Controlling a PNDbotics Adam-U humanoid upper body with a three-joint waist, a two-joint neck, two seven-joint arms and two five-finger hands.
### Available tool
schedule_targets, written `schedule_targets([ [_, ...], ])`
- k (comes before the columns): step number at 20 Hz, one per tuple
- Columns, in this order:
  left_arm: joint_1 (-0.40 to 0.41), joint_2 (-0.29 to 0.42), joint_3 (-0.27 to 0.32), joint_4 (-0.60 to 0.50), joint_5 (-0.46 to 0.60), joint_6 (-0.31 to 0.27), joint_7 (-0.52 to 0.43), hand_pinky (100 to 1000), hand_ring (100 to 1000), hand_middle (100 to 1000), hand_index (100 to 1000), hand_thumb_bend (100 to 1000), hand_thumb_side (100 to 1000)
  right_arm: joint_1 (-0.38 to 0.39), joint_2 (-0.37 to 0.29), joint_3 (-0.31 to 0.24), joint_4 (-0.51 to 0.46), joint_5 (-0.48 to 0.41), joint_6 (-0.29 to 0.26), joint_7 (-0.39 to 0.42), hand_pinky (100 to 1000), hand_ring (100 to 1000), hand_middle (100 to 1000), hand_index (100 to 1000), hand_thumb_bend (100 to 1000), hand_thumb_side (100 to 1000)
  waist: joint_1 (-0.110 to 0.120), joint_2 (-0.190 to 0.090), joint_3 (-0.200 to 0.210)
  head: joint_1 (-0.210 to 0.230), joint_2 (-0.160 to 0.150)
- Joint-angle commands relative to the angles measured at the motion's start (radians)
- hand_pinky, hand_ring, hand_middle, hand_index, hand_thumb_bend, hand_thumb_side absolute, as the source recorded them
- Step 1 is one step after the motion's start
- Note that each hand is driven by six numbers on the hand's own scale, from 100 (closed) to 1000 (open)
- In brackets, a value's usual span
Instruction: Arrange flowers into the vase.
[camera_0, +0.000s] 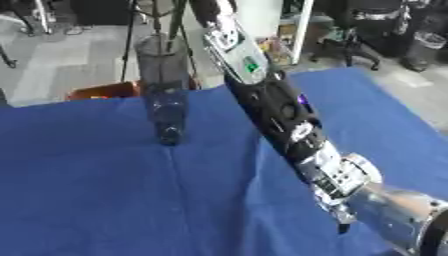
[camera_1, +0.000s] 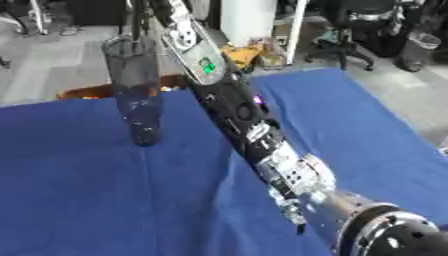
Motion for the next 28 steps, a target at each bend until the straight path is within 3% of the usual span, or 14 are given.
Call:
schedule_targets([
  [1, -0.017, 0.009, 0.002, -0.013, 0.002, 0.0, -0.002, 389, 566, 600, 768, 608, 680, -0.015, -0.017, -0.004, 0.006, 0.02, -0.015, 0.006, 100, 100, 100, 170, 100, 1000, 0.005, 0.002, -0.001, -0.003, -0.009],
  [9, -0.017, 0.009, 0.001, -0.013, 0.002, 0.0, -0.002, 390, 566, 600, 768, 607, 681, -0.013, -0.018, 0.006, 0.045, 0.055, -0.004, 0.062, 100, 100, 100, 194, 100, 1000, -0.002, 0.0, 0.0, -0.008, -0.011],
  [16, -0.017, 0.009, 0.0, -0.012, 0.002, 0.0, -0.004, 390, 567, 600, 769, 606, 682, -0.013, -0.017, 0.009, 0.098, 0.113, 0.012, 0.108, 100, 161, 100, 295, 189, 1000, -0.005, -0.001, 0.005, -0.011, -0.017],
  [19, -0.017, 0.009, -0.001, -0.012, 0.002, 0.001, -0.005, 391, 567, 600, 769, 602, 687, -0.015, -0.017, 0.009, 0.108, 0.129, 0.02, 0.115, 100, 194, 100, 334, 166, 1000, -0.006, -0.002, 0.006, -0.011, -0.018],
  [21, -0.017, 0.009, -0.001, -0.012, 0.002, 0.001, -0.005, 391, 567, 600, 769, 602, 687, -0.016, -0.016, 0.009, 0.113, 0.135, 0.028, 0.12, 100, 221, 100, 365, 102, 1000, -0.007, -0.002, 0.007, -0.011, -0.018],
  [28, -0.017, 0.009, -0.001, -0.011, 0.002, 0.001, -0.006, 391, 566, 600, 769, 601, 690, -0.018, -0.011, 0.01, 0.12, 0.118, 0.053, 0.142, 100, 306, 100, 431, 100, 995, -0.009, 0.0, 0.009, -0.013, -0.021],
])
